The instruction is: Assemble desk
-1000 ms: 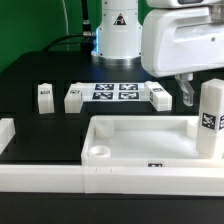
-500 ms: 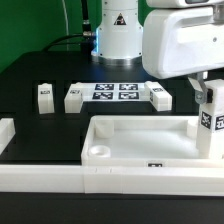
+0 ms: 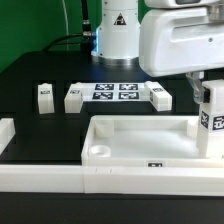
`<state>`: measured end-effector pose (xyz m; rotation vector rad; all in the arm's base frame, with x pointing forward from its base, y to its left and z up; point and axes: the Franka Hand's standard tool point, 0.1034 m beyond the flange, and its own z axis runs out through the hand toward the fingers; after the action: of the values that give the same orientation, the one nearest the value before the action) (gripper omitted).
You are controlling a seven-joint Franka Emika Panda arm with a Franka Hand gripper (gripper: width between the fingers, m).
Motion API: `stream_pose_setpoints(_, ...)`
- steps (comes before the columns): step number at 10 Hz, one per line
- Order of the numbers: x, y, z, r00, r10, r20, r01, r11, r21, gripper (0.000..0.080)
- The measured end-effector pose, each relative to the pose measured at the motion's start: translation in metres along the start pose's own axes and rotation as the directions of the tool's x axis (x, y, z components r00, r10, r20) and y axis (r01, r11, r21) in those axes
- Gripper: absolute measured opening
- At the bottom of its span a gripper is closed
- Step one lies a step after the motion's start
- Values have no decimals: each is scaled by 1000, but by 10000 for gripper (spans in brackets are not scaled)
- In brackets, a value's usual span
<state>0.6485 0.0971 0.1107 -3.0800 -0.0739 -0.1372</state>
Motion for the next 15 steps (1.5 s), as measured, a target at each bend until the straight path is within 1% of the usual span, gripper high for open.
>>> stream_pose_setpoints(2, 0, 3, 0, 980, 200, -6, -200, 980, 15, 289)
stream_pose_setpoints(3, 1, 4, 0, 952, 305, -3, -305, 952, 20, 290)
stream_pose_setpoints(5, 0, 5, 0, 860, 510, 3, -510, 860, 18, 290)
stream_pose_setpoints(6, 0, 5, 0, 834, 552, 3, -552, 834, 18, 290)
stream_pose_setpoints(8, 0, 4, 1, 699, 715, 11, -715, 699, 12, 290)
stream_pose_setpoints(10, -1, 2, 1, 609, 793, 17, -793, 609, 5, 290)
stream_pose_setpoints(11, -1, 2, 1, 582, 813, 17, -813, 582, 4, 290)
stream_pose_setpoints(13, -1, 1, 1, 633, 774, 16, -774, 633, 6, 304)
stream_pose_setpoints(14, -1, 1, 1, 673, 739, 15, -739, 673, 6, 482)
stream_pose_setpoints(15, -1, 0, 1, 759, 651, 13, -651, 759, 5, 482)
